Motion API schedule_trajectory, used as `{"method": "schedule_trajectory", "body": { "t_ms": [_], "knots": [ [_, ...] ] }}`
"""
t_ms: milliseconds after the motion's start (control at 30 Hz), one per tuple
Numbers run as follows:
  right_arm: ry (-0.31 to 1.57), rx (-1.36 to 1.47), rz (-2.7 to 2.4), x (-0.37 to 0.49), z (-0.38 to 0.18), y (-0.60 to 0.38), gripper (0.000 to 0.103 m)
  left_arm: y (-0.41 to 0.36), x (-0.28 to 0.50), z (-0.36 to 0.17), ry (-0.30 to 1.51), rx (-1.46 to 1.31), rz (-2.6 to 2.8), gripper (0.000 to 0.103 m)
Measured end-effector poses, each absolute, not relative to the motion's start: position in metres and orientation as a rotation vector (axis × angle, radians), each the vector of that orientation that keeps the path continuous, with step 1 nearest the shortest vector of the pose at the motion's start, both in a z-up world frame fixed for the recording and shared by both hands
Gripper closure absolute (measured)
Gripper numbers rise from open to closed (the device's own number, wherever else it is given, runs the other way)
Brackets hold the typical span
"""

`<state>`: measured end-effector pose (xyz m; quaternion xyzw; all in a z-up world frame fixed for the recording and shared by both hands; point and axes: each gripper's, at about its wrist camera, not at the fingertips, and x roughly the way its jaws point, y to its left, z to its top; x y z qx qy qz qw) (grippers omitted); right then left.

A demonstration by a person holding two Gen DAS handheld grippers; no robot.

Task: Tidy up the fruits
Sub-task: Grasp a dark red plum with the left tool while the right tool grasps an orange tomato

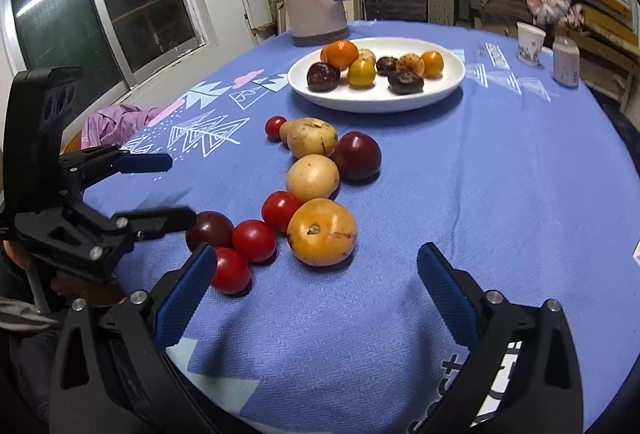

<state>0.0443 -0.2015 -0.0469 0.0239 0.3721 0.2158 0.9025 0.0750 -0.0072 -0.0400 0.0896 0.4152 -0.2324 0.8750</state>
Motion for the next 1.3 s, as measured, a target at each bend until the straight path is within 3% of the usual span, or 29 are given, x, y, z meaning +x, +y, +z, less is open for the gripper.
{"method": "schedule_trajectory", "body": {
  "t_ms": [433,633,733,767,800,867,1067,1200,1300],
  "knots": [
    [0.758,0.018,0.422,0.045,-0.052,-0.2,0.005,0.0,0.084,-0.07,1.021,0.103,-0.504,0.006],
    [0.77,0.009,0.413,0.047,-0.055,-0.197,0.005,-0.004,0.088,-0.072,0.994,0.102,-0.513,0.006],
    [0.78,0.025,0.402,0.049,-0.056,-0.199,0.005,-0.008,0.086,-0.072,0.982,0.112,-0.532,0.014],
    [0.783,0.033,0.402,0.05,-0.056,-0.2,0.005,-0.009,0.085,-0.071,0.976,0.115,-0.55,0.026],
    [0.784,0.038,0.401,0.05,-0.056,-0.201,0.005,-0.011,0.083,-0.071,0.974,0.116,-0.564,0.045],
    [0.786,0.037,0.396,0.05,-0.056,-0.202,0.005,-0.014,0.077,-0.066,0.96,0.118,-0.6,0.064],
    [0.788,0.026,0.406,0.049,-0.056,-0.199,0.005,-0.007,0.08,-0.068,0.977,0.084,-0.604,0.063],
    [0.79,0.024,0.407,0.05,-0.057,-0.198,0.005,-0.005,0.083,-0.069,0.976,0.085,-0.568,0.054],
    [0.797,0.025,0.409,0.051,-0.058,-0.197,0.005,-0.006,0.085,-0.071,0.973,0.092,-0.561,0.055]
  ]
}}
